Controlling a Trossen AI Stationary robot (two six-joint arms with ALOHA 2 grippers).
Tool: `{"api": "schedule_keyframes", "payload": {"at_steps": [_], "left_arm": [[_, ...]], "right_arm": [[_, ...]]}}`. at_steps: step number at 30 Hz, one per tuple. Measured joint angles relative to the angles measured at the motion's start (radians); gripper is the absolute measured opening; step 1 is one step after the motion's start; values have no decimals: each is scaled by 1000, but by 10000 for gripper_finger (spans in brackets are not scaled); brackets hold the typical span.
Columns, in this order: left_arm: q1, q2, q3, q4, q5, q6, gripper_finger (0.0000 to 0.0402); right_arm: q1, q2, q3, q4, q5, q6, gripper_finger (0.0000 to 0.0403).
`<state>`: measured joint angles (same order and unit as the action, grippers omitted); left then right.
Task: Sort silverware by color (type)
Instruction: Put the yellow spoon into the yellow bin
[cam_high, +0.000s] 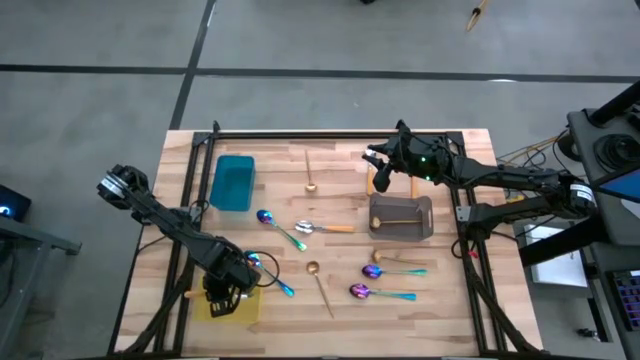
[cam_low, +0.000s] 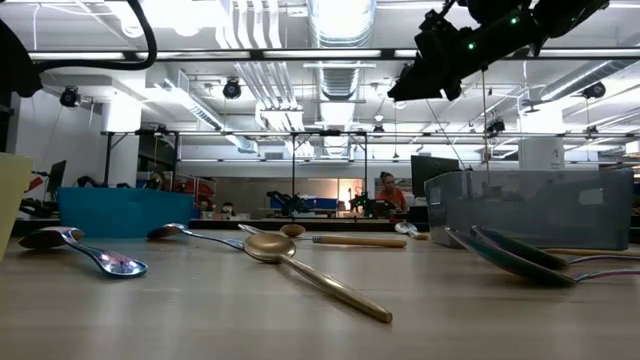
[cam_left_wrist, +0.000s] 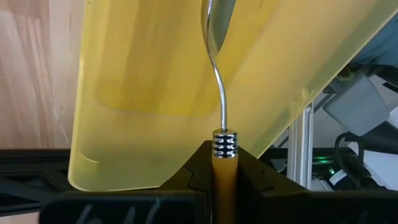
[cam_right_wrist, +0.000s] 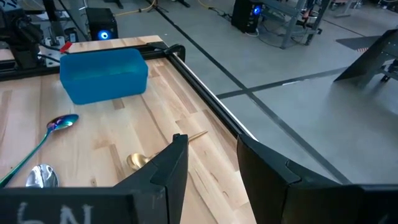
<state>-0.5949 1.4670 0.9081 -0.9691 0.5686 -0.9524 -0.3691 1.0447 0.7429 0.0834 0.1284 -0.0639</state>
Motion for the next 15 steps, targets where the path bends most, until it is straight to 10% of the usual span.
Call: {"api": "schedule_keyframes", "payload": {"at_steps": [15], "left_arm": [[0, 38, 0, 0, -6, 18, 19]], "right_arm": [[0, 0, 0, 0, 0, 0, 128]]}}
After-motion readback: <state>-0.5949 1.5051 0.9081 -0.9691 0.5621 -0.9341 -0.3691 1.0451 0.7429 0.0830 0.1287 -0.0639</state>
